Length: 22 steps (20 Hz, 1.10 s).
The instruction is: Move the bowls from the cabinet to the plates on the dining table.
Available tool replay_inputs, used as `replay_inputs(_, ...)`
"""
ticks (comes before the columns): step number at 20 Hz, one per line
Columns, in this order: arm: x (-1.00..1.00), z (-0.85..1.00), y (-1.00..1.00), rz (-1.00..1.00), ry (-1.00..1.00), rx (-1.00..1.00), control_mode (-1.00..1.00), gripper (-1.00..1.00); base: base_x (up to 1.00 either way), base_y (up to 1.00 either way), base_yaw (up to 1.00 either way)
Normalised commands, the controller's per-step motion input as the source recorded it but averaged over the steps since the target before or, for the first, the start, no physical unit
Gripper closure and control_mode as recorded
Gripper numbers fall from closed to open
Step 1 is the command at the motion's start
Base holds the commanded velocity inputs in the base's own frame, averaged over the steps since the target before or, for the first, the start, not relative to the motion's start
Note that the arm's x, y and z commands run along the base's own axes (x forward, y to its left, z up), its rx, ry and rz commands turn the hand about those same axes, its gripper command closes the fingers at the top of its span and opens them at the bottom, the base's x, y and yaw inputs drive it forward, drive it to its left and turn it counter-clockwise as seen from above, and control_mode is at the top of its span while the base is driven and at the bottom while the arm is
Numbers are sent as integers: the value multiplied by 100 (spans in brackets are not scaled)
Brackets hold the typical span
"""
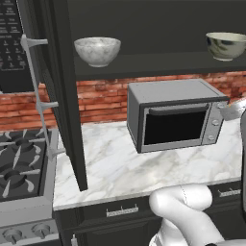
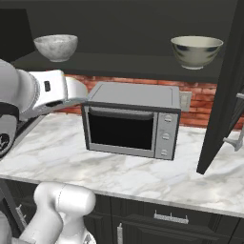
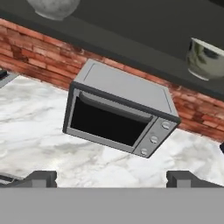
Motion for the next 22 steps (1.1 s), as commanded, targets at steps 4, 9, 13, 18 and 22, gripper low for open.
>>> replay_inputs(4,41,6,0,5,17,11,-100,-100,0,0,0)
replay_inputs(9,37,0,3,-2,5,27,-100,-100,0,0,0)
replay_inputs(13,50,0,4,-7,0,29,-100,-100,0,0,0)
replay_inputs(18,44,-2,4,-10,-3,38,-100,-100,0,0,0)
replay_inputs(22,11,-16,4,-10,-6,30,-100,-100,0,0,0)
